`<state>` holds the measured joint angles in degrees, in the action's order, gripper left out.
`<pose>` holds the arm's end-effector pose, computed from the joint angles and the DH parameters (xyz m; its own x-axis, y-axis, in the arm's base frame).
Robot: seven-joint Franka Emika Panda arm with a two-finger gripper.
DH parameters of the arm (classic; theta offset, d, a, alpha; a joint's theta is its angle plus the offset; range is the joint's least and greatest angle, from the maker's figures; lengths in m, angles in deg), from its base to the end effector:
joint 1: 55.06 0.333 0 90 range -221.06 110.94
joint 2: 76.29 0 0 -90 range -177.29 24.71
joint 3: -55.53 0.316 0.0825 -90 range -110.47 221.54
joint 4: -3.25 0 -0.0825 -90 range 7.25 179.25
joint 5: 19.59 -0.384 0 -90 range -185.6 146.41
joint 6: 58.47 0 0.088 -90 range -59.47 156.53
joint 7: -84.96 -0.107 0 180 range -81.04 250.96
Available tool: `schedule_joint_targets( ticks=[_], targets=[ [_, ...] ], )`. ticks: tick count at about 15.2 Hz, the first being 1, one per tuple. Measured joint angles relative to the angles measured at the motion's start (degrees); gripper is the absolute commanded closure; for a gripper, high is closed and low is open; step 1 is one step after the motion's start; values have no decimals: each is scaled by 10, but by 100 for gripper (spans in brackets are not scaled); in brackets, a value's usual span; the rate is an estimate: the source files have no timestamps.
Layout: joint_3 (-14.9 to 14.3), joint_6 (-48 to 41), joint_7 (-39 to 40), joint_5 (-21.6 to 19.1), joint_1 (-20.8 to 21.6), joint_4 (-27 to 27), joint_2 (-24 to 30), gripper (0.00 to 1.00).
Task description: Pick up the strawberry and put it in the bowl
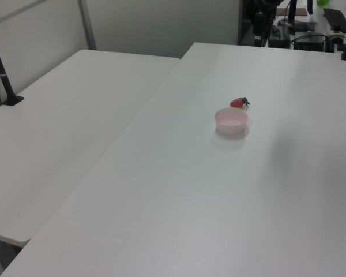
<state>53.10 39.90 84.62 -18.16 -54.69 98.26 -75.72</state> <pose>0.5633 -0.0227 0.6016 0.9969 -0.0382 0.0686 -0.0399 -0.9989 0.0241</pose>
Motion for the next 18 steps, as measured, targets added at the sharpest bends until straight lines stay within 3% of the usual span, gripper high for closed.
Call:
schedule_joint_targets(
  ticks=[10, 16, 18],
  targets=[
    [0, -1, 16, 0, 0, 1, 0, 0],
    [-21, 1, 137, 0, -13, 2, -2, 4],
    [-32, 17, 172, 0, -25, 4, -16, 1]
  ],
)
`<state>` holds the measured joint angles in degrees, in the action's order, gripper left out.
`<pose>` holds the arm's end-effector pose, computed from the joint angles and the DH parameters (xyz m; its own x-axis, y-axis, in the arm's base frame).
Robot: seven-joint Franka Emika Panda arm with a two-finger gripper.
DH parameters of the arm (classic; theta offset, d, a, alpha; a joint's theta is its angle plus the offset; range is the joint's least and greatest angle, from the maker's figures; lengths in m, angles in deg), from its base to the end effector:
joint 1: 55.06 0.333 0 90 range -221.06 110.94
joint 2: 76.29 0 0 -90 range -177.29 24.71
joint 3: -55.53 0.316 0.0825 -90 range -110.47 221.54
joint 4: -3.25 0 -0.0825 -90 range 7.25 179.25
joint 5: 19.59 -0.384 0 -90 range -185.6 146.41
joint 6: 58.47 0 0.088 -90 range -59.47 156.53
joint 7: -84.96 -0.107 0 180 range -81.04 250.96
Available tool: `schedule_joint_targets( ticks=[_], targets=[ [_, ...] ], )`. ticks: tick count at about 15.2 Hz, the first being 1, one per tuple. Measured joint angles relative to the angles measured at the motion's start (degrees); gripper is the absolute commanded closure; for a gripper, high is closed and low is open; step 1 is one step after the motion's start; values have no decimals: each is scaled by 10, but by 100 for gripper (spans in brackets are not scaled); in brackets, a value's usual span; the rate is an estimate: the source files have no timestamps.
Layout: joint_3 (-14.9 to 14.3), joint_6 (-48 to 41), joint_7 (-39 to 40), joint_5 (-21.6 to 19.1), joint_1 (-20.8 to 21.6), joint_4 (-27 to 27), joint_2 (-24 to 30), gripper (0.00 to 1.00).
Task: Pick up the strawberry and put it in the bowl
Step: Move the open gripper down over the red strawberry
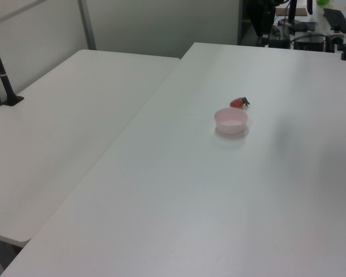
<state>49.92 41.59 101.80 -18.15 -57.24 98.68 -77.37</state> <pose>0.5682 -0.0795 0.5846 0.9855 0.1618 0.0515 0.1597 -0.9862 0.0436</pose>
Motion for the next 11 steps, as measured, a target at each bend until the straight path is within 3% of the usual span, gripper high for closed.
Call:
schedule_joint_targets(
  ticks=[2, 6, 11],
  targets=[
    [-4, 36, -8, 0, -10, 4, -33, 0],
    [-5, 113, -130, 0, -30, 13, -89, 0],
    [-5, 223, -165, 0, -33, 26, -174, 0]
  ],
)
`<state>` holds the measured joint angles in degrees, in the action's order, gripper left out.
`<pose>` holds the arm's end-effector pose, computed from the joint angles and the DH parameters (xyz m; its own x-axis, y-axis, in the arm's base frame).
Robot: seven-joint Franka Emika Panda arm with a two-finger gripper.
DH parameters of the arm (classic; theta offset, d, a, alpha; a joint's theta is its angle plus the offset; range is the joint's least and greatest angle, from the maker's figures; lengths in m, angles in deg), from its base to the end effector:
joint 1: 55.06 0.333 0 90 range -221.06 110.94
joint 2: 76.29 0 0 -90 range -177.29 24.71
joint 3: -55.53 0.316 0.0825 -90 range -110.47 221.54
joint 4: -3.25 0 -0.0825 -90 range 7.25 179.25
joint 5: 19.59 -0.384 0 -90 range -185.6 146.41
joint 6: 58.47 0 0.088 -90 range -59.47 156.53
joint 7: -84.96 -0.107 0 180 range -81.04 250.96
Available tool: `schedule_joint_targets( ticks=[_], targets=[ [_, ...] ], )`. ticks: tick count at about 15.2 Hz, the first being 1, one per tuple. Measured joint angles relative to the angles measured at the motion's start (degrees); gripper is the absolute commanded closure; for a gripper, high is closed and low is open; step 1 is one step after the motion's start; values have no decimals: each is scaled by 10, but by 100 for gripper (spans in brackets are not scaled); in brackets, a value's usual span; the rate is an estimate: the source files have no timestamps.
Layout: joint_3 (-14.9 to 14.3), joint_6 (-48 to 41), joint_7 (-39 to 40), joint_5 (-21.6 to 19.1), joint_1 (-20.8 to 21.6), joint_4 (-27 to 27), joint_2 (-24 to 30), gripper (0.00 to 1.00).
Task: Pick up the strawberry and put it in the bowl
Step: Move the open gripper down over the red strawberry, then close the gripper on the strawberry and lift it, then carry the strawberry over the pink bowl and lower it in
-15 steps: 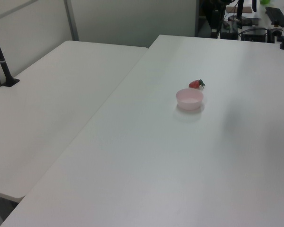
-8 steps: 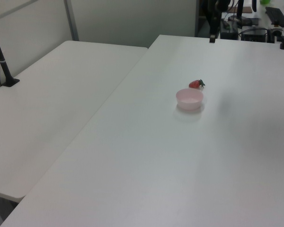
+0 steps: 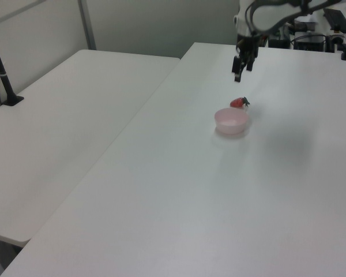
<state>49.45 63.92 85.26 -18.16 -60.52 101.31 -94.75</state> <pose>0.6448 -0.1264 0.4127 0.9797 -0.1720 0.1030 -0.1784 -0.9823 0.0564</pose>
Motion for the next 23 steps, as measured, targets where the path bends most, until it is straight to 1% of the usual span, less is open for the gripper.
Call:
schedule_joint_targets(
  ticks=[2, 5, 8, 12, 14, 16, 18, 20, 23],
  targets=[
    [0, 31, -7, 0, 0, 0, -30, 1],
    [0, 47, -8, 0, -1, 0, -65, 7],
    [0, 49, -8, 0, -3, 0, -78, 18],
    [0, 78, -8, 0, -3, 1, -94, 27],
    [0, 79, -8, 0, -3, 1, -97, 35],
    [0, 79, -8, 0, -3, 1, -97, 44],
    [0, 79, -8, 0, -3, 3, -97, 50],
    [0, 79, -8, 0, -3, 3, -97, 52],
    [0, 79, -8, 0, -3, 3, -97, 52]
  ],
)
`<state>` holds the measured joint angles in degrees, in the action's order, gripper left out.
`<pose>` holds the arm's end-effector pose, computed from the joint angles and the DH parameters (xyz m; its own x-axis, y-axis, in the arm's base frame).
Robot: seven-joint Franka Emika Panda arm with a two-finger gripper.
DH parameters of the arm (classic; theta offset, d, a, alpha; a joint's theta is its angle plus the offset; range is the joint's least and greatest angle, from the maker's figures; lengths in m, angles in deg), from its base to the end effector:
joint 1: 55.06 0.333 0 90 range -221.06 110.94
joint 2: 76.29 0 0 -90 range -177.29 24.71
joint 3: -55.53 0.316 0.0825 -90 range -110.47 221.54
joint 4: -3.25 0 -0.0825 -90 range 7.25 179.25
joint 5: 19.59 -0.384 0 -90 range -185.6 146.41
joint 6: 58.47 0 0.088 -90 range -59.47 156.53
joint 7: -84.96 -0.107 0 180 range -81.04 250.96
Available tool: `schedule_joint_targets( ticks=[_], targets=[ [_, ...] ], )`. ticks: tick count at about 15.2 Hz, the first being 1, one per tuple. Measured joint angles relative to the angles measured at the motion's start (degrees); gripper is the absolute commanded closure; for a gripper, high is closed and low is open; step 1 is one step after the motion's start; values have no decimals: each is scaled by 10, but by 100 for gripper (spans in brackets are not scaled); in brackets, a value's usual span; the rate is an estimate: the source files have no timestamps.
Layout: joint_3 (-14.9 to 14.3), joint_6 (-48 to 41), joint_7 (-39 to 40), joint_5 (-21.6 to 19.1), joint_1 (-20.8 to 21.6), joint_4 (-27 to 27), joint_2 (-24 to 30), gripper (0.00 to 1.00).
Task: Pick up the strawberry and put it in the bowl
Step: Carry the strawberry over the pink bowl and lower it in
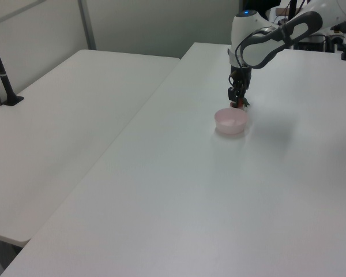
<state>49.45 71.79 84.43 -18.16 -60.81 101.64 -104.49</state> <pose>0.6613 -0.1317 0.3104 0.9810 -0.1823 0.0659 -0.1868 -0.9799 0.0695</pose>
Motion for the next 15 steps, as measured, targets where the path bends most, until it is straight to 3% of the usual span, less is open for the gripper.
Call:
schedule_joint_targets(
  ticks=[4, 7, 11, 15],
  targets=[
    [1, -2, 0, 0, 0, -2, 7, 52],
    [7, -50, 0, 0, 2, -7, 42, 52],
    [53, -129, 0, 0, 8, -6, 97, 52],
    [72, -133, -18, 0, 39, 1, 87, 52]
  ],
)
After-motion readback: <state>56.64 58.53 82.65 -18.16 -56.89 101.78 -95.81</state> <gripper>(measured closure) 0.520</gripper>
